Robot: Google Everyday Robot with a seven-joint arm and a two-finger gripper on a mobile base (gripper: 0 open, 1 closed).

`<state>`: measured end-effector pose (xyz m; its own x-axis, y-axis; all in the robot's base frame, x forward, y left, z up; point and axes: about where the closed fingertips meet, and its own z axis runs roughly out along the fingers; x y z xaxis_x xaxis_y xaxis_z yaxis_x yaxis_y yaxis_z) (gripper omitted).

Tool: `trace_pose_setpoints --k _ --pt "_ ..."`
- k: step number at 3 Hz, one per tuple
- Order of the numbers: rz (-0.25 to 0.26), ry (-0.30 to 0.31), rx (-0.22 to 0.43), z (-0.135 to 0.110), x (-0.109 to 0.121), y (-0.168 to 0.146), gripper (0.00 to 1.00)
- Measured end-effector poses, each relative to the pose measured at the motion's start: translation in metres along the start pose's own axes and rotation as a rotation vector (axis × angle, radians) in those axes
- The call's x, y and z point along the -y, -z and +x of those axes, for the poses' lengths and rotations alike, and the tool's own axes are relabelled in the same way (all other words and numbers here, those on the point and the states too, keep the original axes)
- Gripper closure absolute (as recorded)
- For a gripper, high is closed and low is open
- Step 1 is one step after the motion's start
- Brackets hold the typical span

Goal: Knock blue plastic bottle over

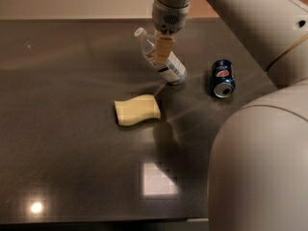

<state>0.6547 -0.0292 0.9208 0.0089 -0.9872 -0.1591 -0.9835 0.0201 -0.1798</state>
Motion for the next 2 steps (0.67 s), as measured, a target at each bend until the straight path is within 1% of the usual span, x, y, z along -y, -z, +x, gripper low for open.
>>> trace_pose_setpoints --k 1,2 --pt "-0.036 0.124 -0.071 0.001 -0.015 0.001 1.00" --pt "-0.078 0.244 -0.120 0.003 -0.028 -0.005 0.82"
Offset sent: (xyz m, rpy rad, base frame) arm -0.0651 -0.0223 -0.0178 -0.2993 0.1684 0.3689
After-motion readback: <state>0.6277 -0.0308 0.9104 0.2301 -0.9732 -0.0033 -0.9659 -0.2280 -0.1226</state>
